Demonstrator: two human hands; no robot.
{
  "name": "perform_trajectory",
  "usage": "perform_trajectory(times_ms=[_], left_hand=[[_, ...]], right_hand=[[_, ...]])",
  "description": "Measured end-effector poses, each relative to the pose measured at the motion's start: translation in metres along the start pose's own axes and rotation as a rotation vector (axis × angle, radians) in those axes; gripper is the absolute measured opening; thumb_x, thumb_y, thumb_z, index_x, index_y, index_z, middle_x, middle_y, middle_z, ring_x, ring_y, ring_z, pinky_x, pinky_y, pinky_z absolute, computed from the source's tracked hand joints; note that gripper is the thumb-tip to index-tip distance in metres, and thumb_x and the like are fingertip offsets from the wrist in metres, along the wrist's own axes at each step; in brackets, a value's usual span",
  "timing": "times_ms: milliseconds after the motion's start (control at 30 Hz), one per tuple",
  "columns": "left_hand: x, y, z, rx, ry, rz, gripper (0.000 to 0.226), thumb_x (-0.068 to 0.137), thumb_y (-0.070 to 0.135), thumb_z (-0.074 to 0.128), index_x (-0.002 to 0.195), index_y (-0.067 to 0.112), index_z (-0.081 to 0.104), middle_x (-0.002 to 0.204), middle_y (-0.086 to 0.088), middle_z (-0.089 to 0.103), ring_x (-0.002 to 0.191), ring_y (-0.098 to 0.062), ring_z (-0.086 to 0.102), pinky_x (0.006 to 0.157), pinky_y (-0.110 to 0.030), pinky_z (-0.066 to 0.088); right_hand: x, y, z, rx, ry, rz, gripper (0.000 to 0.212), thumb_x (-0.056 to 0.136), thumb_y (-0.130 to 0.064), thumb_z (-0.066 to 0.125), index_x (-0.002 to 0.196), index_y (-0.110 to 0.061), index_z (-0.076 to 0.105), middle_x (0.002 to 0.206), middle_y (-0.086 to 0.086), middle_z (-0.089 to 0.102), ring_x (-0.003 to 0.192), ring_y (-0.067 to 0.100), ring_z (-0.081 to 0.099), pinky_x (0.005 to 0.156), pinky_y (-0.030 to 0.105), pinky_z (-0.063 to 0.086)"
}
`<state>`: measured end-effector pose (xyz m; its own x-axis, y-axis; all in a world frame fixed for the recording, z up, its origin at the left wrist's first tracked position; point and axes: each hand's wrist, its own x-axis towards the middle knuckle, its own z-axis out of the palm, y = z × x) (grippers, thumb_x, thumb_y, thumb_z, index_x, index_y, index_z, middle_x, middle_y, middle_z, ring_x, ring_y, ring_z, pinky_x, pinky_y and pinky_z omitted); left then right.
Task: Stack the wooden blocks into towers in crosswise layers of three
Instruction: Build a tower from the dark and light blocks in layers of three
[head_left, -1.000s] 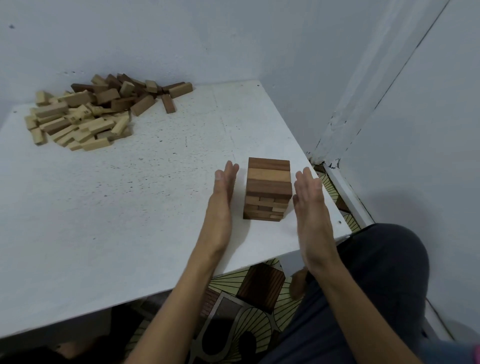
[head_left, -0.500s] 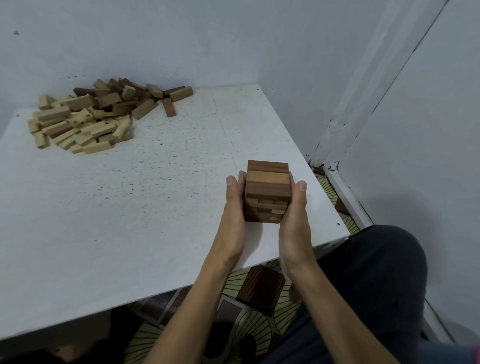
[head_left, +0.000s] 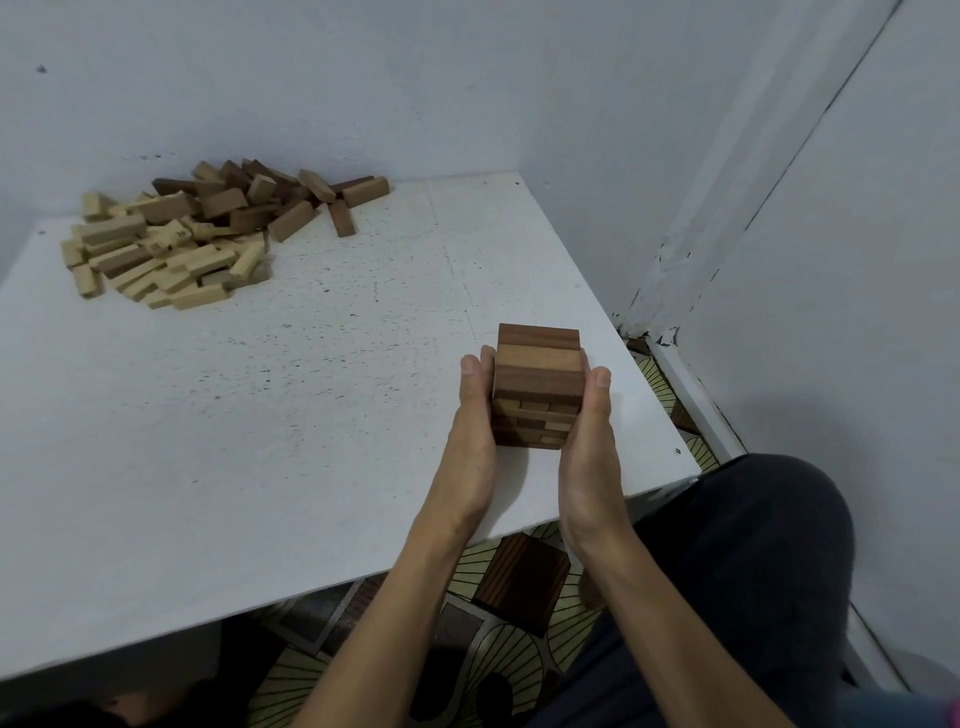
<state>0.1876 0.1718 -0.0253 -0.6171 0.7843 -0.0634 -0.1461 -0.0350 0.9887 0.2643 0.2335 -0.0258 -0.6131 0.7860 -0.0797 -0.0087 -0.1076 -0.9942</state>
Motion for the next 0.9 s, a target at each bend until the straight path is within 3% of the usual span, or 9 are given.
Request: perform_trajectory(times_ms=[133,233,400,500,633,800,900], left_hand=[[0.004,-0.003,-0.004,0.035,0.032,-0.080,0.095,0.083,0.089,0.016,0.153,0.027,0.035,0.156,0.003,0.040,0.146,-0.010,0.031,0.123,-0.044,0.019],[0.004,-0.001,-0.011,0.069,0.076,-0.086,0.098,0.079,0.091,0.017,0.156,0.031,0.025,0.161,0.013,0.028,0.147,-0.002,0.023,0.125,-0.041,0.014],[0.004,0.015,-0.037,0.190,0.196,0.019,0.072,0.089,0.079,0.029,0.150,0.042,0.034,0.152,0.019,0.042,0.140,-0.002,0.037,0.121,-0.044,0.026],[0.009,0.033,-0.059,0.281,0.213,0.075,0.046,0.099,0.054,0.045,0.141,0.036,0.050,0.142,0.015,0.054,0.132,-0.002,0.047,0.114,-0.038,0.037],[0.019,0.062,-0.092,0.393,0.251,0.175,0.033,0.102,0.032,0.051,0.134,0.026,0.060,0.130,0.013,0.063,0.119,0.002,0.057,0.098,-0.021,0.045],[0.048,0.088,-0.140,0.559,0.338,0.263,0.030,0.101,0.028,0.054,0.129,0.021,0.064,0.123,0.009,0.066,0.110,0.003,0.060,0.093,-0.020,0.046],[0.075,0.098,-0.168,0.732,0.394,0.281,0.028,0.100,0.026,0.056,0.125,0.020,0.065,0.123,0.009,0.066,0.105,0.002,0.060,0.084,-0.011,0.043]], right_hand=[[0.002,0.000,-0.002,-0.027,0.013,0.006,0.096,0.078,-0.091,0.024,0.154,-0.033,0.029,0.156,-0.008,0.038,0.143,0.004,0.033,0.121,0.042,0.025],[0.002,-0.005,-0.010,-0.063,0.025,0.017,0.095,0.078,-0.089,0.021,0.156,-0.036,0.022,0.159,-0.017,0.029,0.144,-0.004,0.024,0.124,0.040,0.018],[0.013,-0.033,-0.028,-0.172,0.038,-0.043,0.082,0.084,-0.082,0.019,0.153,-0.040,0.026,0.157,-0.022,0.030,0.143,-0.006,0.025,0.124,0.039,0.017],[0.025,-0.067,-0.028,-0.239,0.006,-0.123,0.075,0.088,-0.076,0.020,0.152,-0.040,0.027,0.156,-0.020,0.033,0.142,-0.003,0.030,0.122,0.041,0.022],[0.035,-0.119,0.001,-0.394,-0.123,-0.264,0.087,0.078,-0.082,0.014,0.154,-0.041,0.022,0.158,-0.020,0.029,0.145,-0.002,0.023,0.114,0.019,0.014],[0.070,-0.153,0.062,-0.499,-0.341,-0.337,0.067,0.092,-0.065,0.022,0.152,-0.035,0.030,0.155,-0.019,0.033,0.138,-0.007,0.027,0.092,-0.002,0.015],[0.108,-0.151,0.102,-0.572,-0.445,-0.377,0.046,0.105,-0.048,0.032,0.143,-0.027,0.046,0.141,-0.016,0.048,0.125,-0.004,0.041,0.087,0.000,0.025]])
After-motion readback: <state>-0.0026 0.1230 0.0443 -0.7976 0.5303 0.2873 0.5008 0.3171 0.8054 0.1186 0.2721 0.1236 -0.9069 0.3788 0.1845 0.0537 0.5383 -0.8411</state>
